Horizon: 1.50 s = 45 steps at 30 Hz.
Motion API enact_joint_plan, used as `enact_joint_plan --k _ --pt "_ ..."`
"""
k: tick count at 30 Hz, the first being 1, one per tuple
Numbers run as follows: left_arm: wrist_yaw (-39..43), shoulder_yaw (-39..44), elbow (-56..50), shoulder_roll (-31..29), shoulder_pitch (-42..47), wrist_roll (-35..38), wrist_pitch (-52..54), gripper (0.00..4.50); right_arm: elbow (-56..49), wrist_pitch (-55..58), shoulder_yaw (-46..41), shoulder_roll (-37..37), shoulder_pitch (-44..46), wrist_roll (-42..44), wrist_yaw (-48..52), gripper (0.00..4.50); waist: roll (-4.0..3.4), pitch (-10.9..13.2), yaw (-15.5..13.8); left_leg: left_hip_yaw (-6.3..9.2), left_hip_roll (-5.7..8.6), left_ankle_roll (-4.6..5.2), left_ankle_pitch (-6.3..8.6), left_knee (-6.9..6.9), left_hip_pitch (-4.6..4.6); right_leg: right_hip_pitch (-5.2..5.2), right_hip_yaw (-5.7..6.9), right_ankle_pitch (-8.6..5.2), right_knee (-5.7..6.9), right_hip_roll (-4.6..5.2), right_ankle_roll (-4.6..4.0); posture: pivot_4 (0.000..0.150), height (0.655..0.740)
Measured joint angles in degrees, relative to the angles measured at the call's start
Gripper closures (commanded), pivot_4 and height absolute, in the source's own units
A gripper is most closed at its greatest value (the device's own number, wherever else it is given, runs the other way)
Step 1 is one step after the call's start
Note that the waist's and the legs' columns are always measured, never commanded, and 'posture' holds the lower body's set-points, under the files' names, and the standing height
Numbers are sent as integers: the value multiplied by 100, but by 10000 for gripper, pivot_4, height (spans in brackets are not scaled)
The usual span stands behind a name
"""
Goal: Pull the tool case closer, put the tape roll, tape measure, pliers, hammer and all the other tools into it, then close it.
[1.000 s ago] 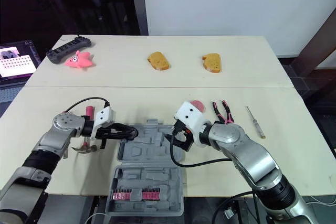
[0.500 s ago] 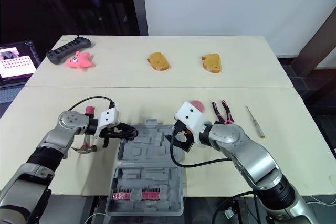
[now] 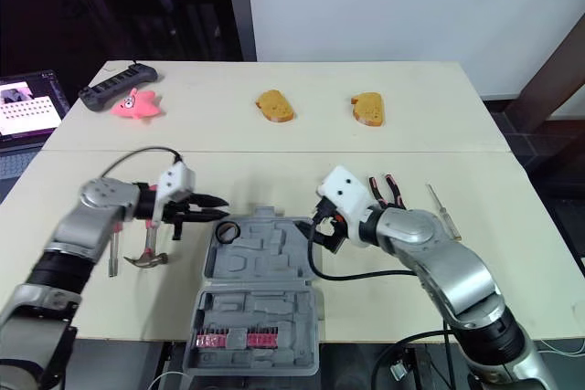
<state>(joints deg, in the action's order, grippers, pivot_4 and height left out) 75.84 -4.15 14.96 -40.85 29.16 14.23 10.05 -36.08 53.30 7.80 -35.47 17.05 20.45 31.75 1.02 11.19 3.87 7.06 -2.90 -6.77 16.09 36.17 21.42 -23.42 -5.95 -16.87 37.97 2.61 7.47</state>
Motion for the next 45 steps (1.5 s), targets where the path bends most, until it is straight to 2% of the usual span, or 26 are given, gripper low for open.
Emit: enact_joint_plan --k 3,8,12,15,20,30,36,38,42,45 --pt "15 560 -415 -519 -291 468 613 33805 -18 -345 -623 -440 -617 84 301 0 -1 0 13 -1 0 1 1 -5 -2 0 -1 -2 -4 0 1 1500 7400" --pt "-66 1497 -125 -1265 -1368 573 590 33805 165 -1227 -1801 -810 -1978 110 847 0 -2 2 -1 -3 -1 3 2 -6 -4 1 -1 -5 -4 0 -2 1500 7400" --pt "-396 2369 1381 -1784 -2305 360 -261 33805 877 -2296 -2971 -750 -3072 115 1358 0 6 3 3 -8 -1 3 2 -4 -5 3 -1 -7 -9 1 -6 1500 7400" --pt "-661 2886 2399 -2013 -2772 267 -927 25130 1637 -3065 -3615 -712 -3611 104 1704 0 7 3 -9 -13 -1 2 2 -8 -8 7 -3 -17 -16 4 -22 1500 7400" --pt "-863 3317 3854 -2153 -3127 232 -1716 638 2739 -3971 -4126 -723 -4094 91 2218 0 8 2 -24 -16 -1 2 2 -8 -11 9 -3 -18 -17 4 -24 1500 7400" --pt "-743 3413 3888 -2004 -3060 284 -1947 638 3102 -4463 -3953 -725 -4048 7 2300 0 5 0 -8 -19 -2 1 2 -10 -12 10 -6 -17 -16 2 -22 1500 7400" --pt "-681 3303 3691 -1903 -2777 279 -1946 638 2503 -4199 -3838 -701 -4110 14 2082 0 4 -1 -13 -19 -2 1 1 -7 -13 11 -7 -16 -13 2 -20 1500 7400" --pt "-578 3189 3090 -1672 -2720 351 -1858 638 1835 -3778 -3639 -566 -4089 87 1764 0 3 -1 -23 -18 -3 0 1 -8 -12 12 -7 -8 -10 2 -6 1500 7400" --pt "-365 2848 1223 -1193 -2914 805 -1121 638 454 -2763 -2799 -110 -3779 230 900 0 7 -4 -24 -18 -4 -1 1 -4 -12 10 -8 -6 -2 2 -3 1500 7400" --pt "-360 2736 125 -885 -3119 1055 -914 638 -18 -2061 -2045 440 -3343 93 49 0 7 -4 1 -18 -5 -2 0 -5 -14 10 -9 -6 -1 2 -4 1500 7400"
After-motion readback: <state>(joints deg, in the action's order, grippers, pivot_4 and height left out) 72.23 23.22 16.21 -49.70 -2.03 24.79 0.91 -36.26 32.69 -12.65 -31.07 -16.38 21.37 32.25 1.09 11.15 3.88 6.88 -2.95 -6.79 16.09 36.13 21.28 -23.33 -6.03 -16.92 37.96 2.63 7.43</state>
